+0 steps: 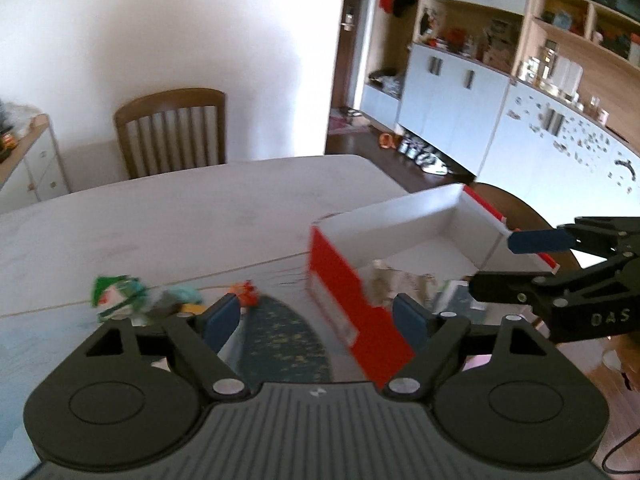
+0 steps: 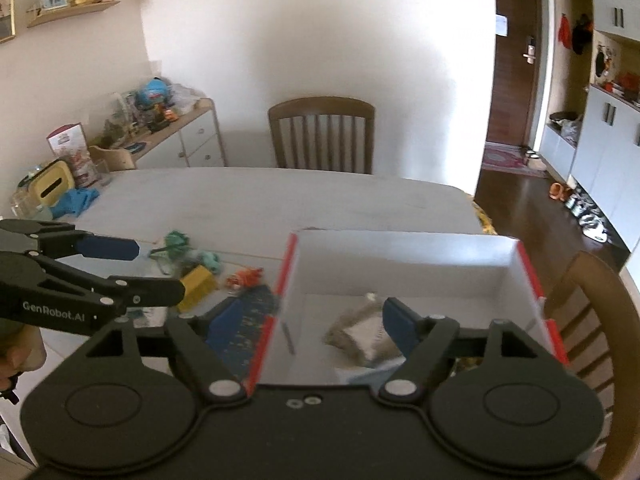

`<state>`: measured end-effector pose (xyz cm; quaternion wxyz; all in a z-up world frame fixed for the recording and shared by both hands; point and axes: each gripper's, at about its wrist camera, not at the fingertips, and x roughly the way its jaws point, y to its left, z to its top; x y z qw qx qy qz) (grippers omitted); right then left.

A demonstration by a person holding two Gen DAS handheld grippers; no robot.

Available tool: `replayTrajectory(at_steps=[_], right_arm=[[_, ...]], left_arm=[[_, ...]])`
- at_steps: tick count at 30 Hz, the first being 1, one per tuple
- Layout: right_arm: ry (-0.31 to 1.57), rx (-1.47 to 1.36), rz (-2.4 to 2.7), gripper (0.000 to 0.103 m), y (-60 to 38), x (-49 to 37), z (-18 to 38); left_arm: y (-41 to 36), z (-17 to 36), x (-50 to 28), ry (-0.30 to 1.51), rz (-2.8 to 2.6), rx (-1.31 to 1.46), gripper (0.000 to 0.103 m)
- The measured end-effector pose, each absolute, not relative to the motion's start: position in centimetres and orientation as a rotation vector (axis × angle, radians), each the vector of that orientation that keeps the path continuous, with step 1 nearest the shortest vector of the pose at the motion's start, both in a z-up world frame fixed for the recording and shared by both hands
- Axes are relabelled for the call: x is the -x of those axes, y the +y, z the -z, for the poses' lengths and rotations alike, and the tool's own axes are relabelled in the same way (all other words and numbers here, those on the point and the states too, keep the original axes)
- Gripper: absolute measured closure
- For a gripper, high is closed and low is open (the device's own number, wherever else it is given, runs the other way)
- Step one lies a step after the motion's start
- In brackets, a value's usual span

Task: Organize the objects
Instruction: 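Open both grippers and withdraw them from the shoebox to the table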

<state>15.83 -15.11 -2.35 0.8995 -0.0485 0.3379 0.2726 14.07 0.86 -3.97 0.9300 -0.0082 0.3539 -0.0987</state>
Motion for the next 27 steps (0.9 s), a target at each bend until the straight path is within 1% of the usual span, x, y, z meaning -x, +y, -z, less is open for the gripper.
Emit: replayTrajectory(at_steps=[5,6,7,9,13,21,27], right_arm=[[0.691,0.109,-0.588,0.013,-12.5,-15.2,2.3],[0.69,0.11,-0.591,0.012,-12.0,-15.1,2.4],[0.689,0.112,-0.595,0.009,-11.4,-15.0,2.4],[0.687,0.117,-0.599,0.007,-10.5,-14.8,2.6],[0.698,0.119,-0.607,0.005,-8.5,-14.5,3.1],[0.73,0.139,-0.616,0.005,-4.9,-14.6,4.1],[0.773,0.136,-0.606,0.005,-2.9,-14.9,5.6]], left_arm=[[4.4,4.2,-13.7,0.737,0.168,0.05,0.018],[5.0,4.4,-13.6,0.74,0.162,0.053,0.016],[5.6,4.6,-13.6,0.743,0.154,0.056,0.009],[7.0,4.9,-13.3,0.741,0.14,0.063,0.001],[9.5,5.8,-12.9,0.739,0.137,0.062,0.0],[14.2,7.7,-12.5,0.731,0.113,0.055,0.0],[17.4,10.0,-13.2,0.757,0.113,0.045,0.0]])
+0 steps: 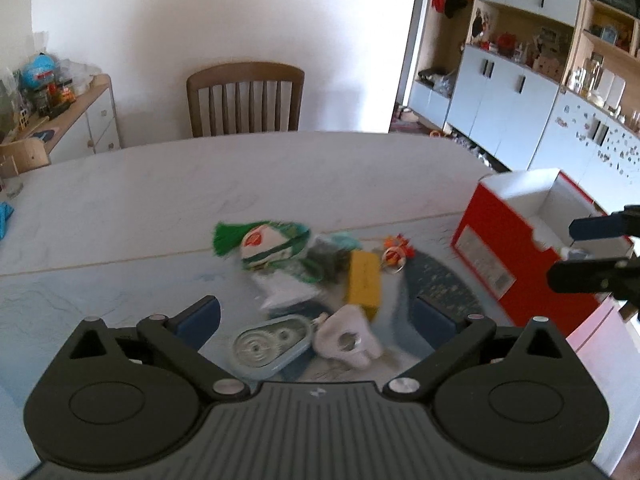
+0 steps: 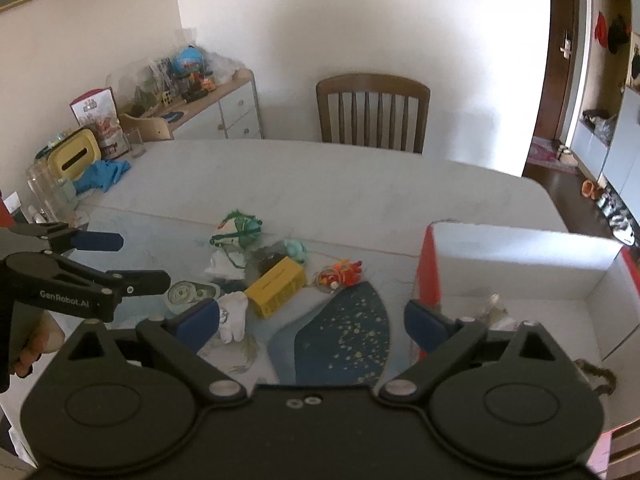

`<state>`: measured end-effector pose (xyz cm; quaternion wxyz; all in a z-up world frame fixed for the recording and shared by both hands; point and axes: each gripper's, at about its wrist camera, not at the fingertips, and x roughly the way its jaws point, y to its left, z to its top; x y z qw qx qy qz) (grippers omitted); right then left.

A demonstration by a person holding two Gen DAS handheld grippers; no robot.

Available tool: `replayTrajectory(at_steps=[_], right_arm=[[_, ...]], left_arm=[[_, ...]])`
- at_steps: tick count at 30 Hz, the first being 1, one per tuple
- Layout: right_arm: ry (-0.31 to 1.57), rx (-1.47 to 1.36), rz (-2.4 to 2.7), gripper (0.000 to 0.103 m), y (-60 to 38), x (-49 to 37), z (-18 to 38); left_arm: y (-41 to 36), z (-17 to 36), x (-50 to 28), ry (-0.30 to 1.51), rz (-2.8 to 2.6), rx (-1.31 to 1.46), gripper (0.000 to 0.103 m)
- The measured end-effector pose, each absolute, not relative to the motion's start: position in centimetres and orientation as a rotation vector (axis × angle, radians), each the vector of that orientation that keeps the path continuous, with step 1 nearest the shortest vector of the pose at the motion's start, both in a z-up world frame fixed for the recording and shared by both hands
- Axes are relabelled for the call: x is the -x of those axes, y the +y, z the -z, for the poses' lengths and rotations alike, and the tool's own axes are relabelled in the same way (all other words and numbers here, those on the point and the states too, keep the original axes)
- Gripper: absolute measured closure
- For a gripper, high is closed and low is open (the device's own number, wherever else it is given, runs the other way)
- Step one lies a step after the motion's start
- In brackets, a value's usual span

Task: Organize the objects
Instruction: 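Open both grippers and withdraw them from the shoebox to the table, then grasp the white tooth plush with the right gripper while the left gripper grasps the light-blue tape dispenser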

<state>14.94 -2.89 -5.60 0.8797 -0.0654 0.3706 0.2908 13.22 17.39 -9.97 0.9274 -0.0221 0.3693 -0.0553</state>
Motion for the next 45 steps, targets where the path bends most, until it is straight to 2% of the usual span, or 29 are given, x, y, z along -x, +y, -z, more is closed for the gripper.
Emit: replayTrajectory(at_steps=[15,24,30,41,45], right_arm=[[0.886,0.194,-0.636,0.005,2.5,-15.9,9.6],[0.954,0.225,-0.649,0.007,5.3,-16.7,12.6],[0.98,0.234,-0.655,0.011,6.5,-17.0,14.0],[1.001,0.235,-0.672,0.026,8.5,-17.8,15.2],[0.995,0.246,-0.683,0.03,9.2,-17.8,15.4]], left_arm=[[20.5,16.7,-15.4,0.859,0.151,-0.116,0.0],[21.1,18.0,-16.2,0.842,0.175,-0.155,0.0],[21.4,18.3,-16.5,0.83,0.193,-0.17,0.0],[21.4,19.2,-16.9,0.827,0.244,-0.193,0.002],[21.2,19.3,-17.0,0.818,0.262,-0.205,0.009]])
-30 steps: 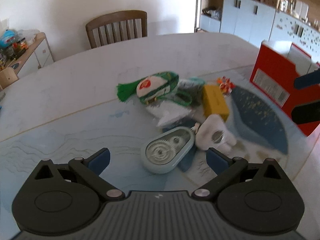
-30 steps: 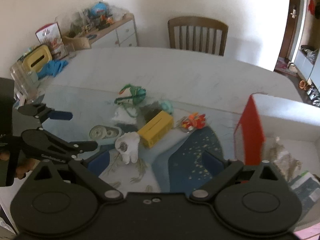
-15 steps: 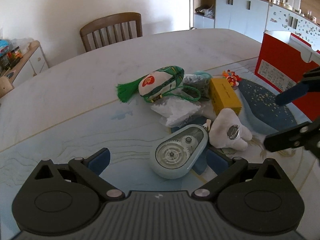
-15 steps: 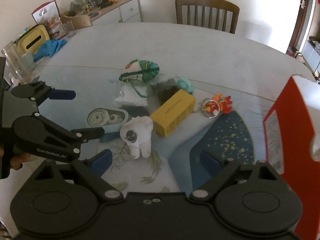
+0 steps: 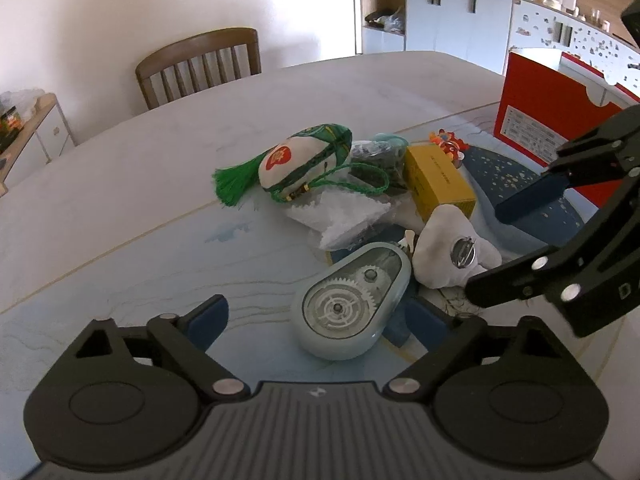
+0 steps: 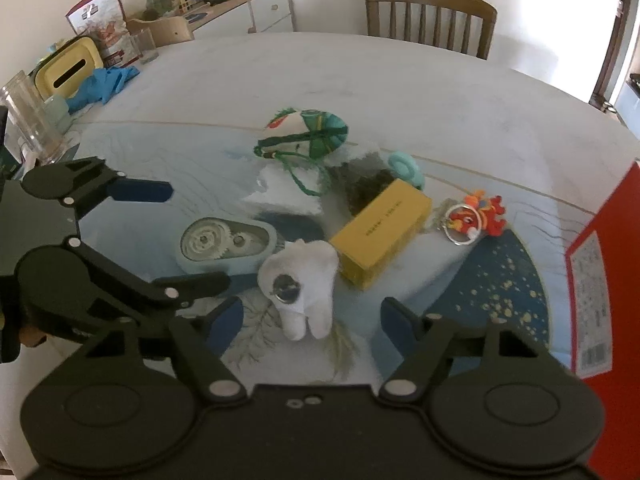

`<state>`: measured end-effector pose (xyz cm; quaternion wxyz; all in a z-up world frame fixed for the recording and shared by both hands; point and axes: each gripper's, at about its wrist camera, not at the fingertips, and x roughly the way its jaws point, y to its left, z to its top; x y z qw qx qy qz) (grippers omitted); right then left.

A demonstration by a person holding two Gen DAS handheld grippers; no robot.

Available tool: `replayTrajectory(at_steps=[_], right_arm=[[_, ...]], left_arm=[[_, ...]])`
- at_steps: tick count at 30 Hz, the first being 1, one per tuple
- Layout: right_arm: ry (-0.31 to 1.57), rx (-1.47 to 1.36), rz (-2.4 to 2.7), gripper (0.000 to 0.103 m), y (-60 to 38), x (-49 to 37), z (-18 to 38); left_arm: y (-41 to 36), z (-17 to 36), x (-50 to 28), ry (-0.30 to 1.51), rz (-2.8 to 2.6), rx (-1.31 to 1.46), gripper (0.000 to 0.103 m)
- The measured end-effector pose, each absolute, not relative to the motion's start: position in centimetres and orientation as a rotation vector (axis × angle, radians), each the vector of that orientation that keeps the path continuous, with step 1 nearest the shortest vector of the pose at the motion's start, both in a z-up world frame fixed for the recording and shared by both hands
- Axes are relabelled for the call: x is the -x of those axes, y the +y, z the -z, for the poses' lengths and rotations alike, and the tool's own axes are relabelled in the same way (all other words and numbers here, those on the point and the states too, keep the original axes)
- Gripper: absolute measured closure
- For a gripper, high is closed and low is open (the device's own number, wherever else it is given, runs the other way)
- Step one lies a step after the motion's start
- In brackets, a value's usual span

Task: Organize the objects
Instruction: 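Grasp the white tooth plush with the right gripper while the left gripper grasps the light-blue tape dispenser, then carry the tooth plush with the right gripper while the left gripper carries the tape dispenser into the shoebox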

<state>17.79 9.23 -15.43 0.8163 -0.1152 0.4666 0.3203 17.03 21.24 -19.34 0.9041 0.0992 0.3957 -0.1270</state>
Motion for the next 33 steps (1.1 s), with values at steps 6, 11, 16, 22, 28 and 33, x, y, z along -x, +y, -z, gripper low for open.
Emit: replayTrajectory(at_steps=[6,11,16,22,28,33], right_arm=[[1.005,0.258,-0.692,0.036,9.9,-17.9,16.1],[1.005,0.281,-0.702,0.049,10.2,-17.9,16.3],[1.013,0.294,-0.713,0.064,10.3,-17.9,16.4],[0.996,0.307,-0.724,0.076,10.5,-17.5,16.3],[0.953,0.321,-0.767,0.08,10.1,-16.5,15.3],[0.935,0.317,-0.795,0.08,9.4,-15.4,14.1]], left_arm=[[20.8,19.7,-17.1,0.813,0.279,-0.212,0.024],[20.9,19.8,-17.2,0.816,0.293,-0.189,0.035],[20.6,19.7,-17.1,0.816,0.304,-0.185,0.045],[20.3,19.4,-16.4,0.815,0.285,-0.202,0.047],[20.1,18.5,-15.3,0.816,0.263,-0.182,0.047],[20.2,17.2,-13.9,0.805,0.252,-0.148,0.048]])
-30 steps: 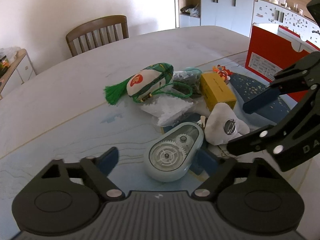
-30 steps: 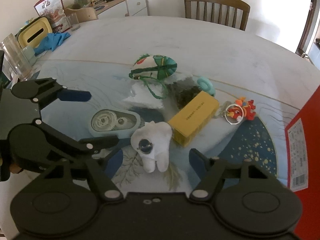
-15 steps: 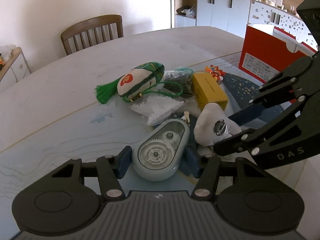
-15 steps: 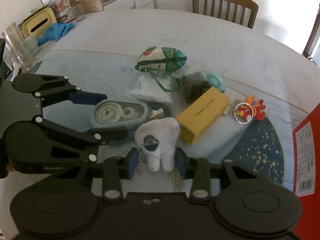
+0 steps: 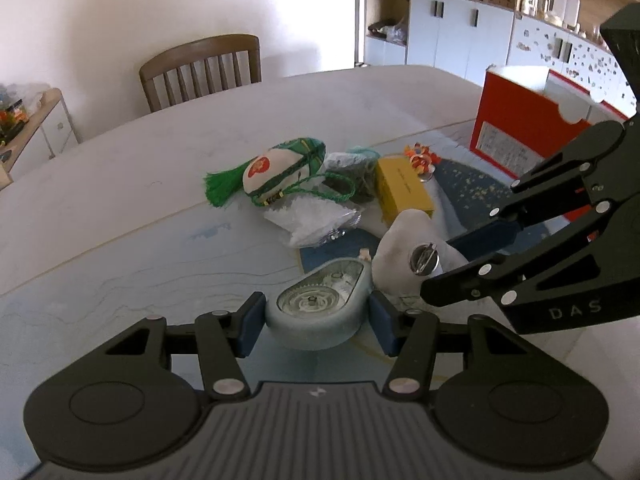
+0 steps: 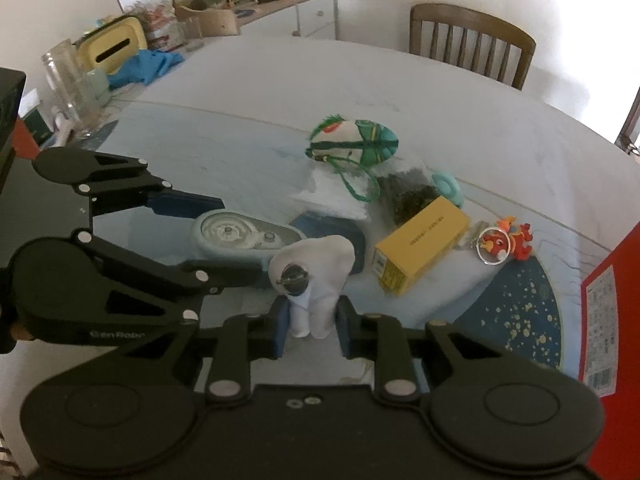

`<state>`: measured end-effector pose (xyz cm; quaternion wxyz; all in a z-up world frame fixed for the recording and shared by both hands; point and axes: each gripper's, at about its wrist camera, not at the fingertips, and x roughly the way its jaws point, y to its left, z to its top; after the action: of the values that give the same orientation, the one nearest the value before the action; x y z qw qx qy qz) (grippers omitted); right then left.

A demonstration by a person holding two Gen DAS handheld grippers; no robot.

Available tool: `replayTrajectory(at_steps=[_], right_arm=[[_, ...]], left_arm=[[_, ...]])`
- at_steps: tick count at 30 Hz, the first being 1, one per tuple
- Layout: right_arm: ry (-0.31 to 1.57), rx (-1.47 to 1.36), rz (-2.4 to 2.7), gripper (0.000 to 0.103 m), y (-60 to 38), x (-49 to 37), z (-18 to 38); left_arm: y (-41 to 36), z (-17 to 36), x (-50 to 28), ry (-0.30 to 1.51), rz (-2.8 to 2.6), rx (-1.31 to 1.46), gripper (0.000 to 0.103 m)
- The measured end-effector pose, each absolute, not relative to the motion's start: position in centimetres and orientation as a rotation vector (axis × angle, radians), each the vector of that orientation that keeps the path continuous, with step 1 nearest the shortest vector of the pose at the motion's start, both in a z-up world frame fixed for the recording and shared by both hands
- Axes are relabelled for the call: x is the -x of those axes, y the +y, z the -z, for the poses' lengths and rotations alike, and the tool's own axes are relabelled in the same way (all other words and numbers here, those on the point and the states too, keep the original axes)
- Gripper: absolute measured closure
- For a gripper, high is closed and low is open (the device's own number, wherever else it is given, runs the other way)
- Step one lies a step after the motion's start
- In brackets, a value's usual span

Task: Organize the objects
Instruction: 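Carry the tooth plush with the right gripper while the left gripper carries the tape dispenser into the shoebox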

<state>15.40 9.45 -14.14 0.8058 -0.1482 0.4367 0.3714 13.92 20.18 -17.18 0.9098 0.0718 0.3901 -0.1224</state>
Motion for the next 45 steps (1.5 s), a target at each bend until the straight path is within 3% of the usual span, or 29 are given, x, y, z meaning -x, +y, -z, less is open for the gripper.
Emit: replayTrajectory(at_steps=[20,31,45], right_arm=[[0.873,0.262,-0.753,0.08,1.0,-12.6,8.1],[0.797,0.193,-0.72,0.08,-4.6,-12.6,4.9],[0.767,0.128,-0.648,0.08,-13.1,-14.1,4.3]], left_arm=[[18.4,11.2,-8.9,0.732,0.228,-0.01,0.048],[12.7,6.8,-8.7,0.642,0.281,-0.025,0.048],[3.8,5.0,-10.3,0.596,0.345,-0.05,0.048]])
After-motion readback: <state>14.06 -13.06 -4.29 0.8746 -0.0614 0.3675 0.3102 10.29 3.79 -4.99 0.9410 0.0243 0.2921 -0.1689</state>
